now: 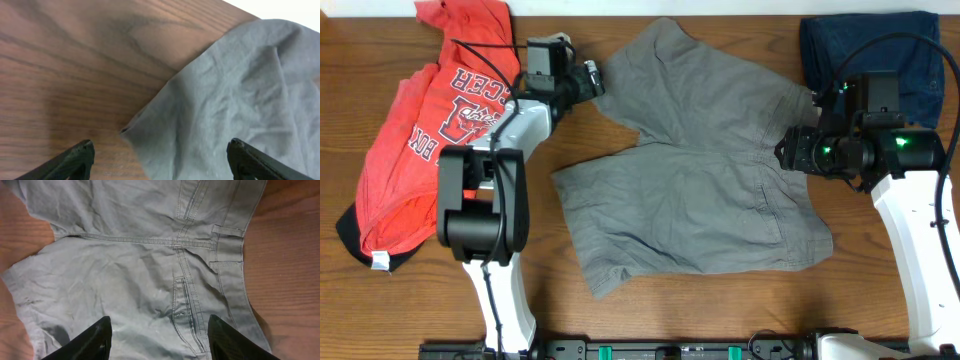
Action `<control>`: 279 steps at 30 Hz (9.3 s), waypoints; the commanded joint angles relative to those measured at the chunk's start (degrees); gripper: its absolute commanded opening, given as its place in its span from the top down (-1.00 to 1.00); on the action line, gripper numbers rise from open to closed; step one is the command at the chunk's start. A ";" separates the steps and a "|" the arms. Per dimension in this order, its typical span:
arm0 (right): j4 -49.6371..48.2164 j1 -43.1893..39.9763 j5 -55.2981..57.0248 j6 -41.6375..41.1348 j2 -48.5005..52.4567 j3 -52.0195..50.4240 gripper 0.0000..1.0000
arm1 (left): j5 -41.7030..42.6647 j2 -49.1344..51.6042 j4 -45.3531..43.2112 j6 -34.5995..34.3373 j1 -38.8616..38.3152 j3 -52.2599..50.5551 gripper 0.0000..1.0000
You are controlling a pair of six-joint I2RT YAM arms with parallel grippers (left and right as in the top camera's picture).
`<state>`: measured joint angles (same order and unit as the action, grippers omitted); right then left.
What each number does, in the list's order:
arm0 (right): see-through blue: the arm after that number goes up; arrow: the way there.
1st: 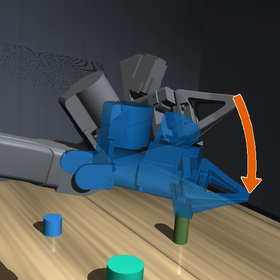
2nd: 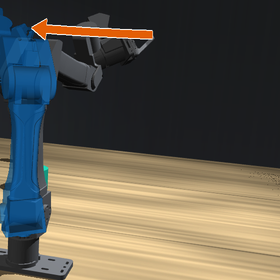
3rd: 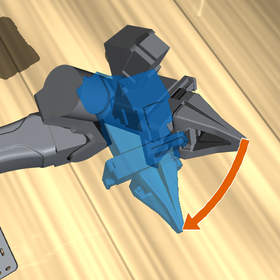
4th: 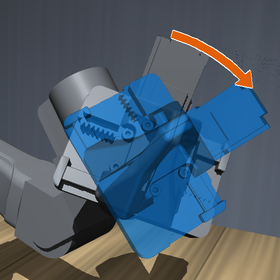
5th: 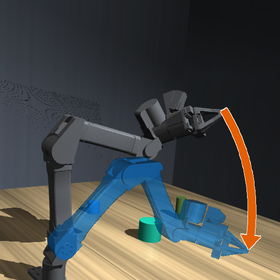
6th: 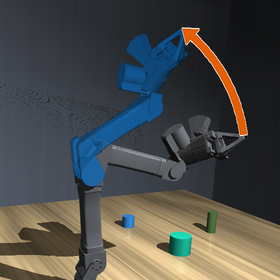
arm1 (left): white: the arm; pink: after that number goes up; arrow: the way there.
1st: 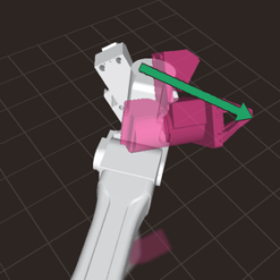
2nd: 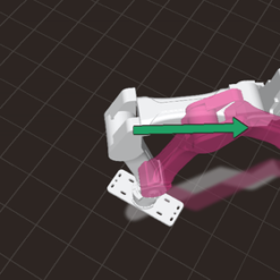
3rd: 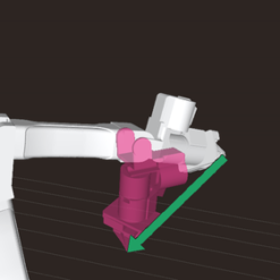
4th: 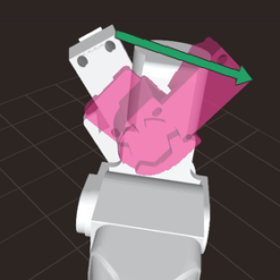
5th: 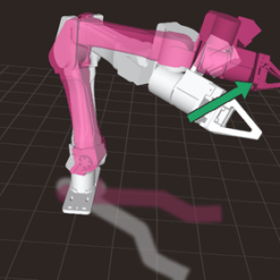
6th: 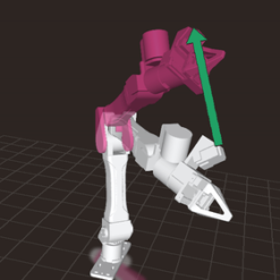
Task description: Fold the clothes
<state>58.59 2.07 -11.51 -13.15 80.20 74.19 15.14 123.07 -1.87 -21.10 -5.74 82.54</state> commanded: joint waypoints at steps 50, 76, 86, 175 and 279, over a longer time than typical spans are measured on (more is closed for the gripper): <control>-2.51 1.16 0.96 -0.98 1.57 -0.07 -0.01 | -14.78 -17.57 42.58 2.80 -1.07 0.17 0.46; -1.92 3.28 1.88 1.68 10.03 -0.13 -0.13 | -7.32 -16.87 55.49 11.65 -0.46 -12.46 0.13; -2.80 3.26 1.88 1.66 11.34 -0.13 -0.13 | -4.02 -16.72 38.77 13.81 -0.44 -25.07 0.13; 2.86 4.76 9.16 -43.82 -4.44 -24.87 -0.54 | -6.84 -48.78 43.12 -48.87 -0.48 -51.41 -0.25; -17.84 16.04 8.46 -46.71 -1.25 -40.65 0.98 | 8.20 -36.37 33.73 -21.90 4.70 -45.51 0.89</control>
<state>40.73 19.75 -5.54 -65.01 78.37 32.80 28.08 86.15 32.82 -45.50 -1.54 35.59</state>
